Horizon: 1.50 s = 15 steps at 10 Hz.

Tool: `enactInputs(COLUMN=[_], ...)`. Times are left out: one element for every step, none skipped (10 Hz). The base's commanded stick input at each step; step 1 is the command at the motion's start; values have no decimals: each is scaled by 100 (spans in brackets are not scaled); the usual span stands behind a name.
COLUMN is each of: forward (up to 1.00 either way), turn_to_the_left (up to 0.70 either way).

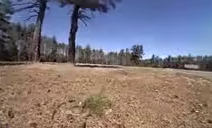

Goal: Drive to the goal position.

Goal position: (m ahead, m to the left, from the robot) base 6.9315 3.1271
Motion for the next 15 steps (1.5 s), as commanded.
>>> enactInputs(forward=[65, 65, 65, 66, 70, 70, 70, 70, 70, 70, 70, 70, 70, 70, 70], turn_to_the_left=[-32, -32, -16, 0, 0, 0, 0, 0, 0, 0, 0, 0, 0, 0, 0])
